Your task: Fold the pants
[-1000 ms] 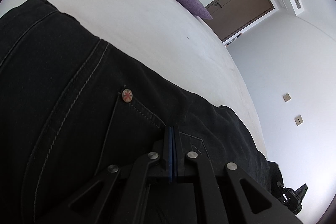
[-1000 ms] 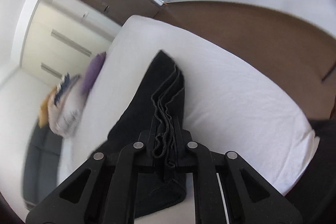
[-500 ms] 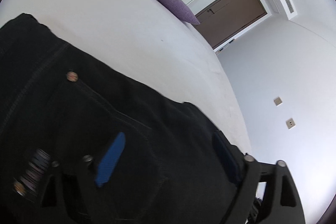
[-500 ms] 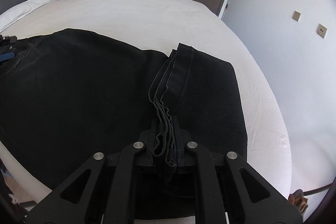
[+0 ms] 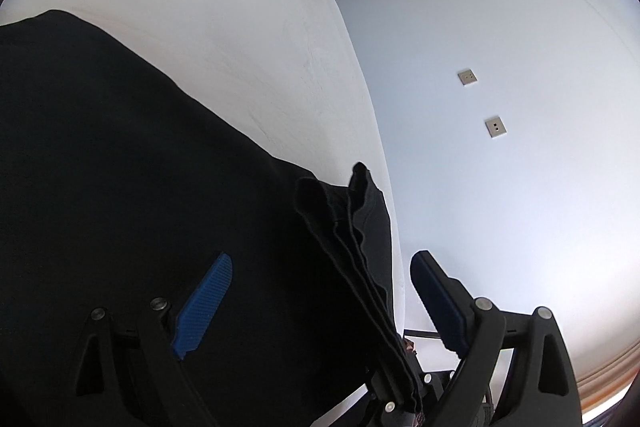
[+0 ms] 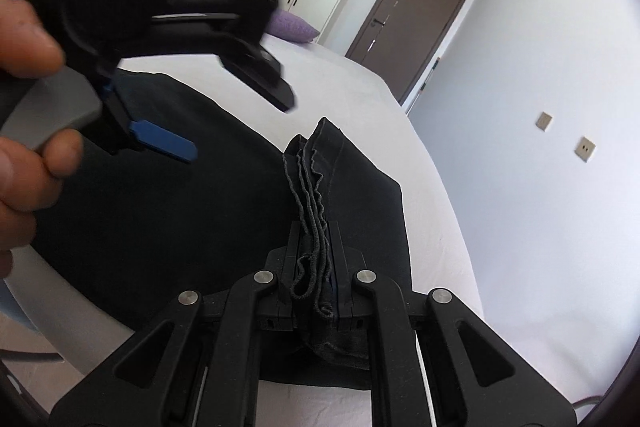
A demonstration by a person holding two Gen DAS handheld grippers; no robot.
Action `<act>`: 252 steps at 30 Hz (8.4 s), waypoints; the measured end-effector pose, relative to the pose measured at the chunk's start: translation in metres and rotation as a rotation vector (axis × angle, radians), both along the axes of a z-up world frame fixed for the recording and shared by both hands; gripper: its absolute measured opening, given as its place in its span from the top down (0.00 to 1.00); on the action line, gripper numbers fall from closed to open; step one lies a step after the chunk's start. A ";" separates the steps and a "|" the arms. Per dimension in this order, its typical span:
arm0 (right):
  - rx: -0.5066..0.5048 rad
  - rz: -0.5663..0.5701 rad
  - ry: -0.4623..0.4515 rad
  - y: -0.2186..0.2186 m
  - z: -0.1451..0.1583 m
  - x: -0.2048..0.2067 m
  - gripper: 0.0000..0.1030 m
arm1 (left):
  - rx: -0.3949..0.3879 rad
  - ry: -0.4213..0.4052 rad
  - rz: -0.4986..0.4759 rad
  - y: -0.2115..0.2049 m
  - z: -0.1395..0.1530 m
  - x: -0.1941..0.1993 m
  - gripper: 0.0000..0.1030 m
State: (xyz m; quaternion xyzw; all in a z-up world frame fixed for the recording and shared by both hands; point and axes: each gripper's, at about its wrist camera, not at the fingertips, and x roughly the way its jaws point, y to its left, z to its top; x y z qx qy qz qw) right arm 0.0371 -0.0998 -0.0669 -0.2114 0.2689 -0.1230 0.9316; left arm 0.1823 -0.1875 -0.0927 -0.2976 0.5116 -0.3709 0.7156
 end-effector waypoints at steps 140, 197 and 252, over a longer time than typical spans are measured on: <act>1.372 0.503 0.561 -0.030 -0.026 0.071 0.76 | 0.426 -0.404 0.718 0.293 0.021 -0.141 0.28; 1.300 0.346 0.772 0.013 -0.088 0.167 1.00 | -0.038 -0.181 0.985 0.398 -0.042 -0.130 0.85; 1.420 0.315 0.623 -0.090 -0.093 0.154 0.84 | 0.964 -0.719 0.030 0.054 -0.002 -0.150 0.83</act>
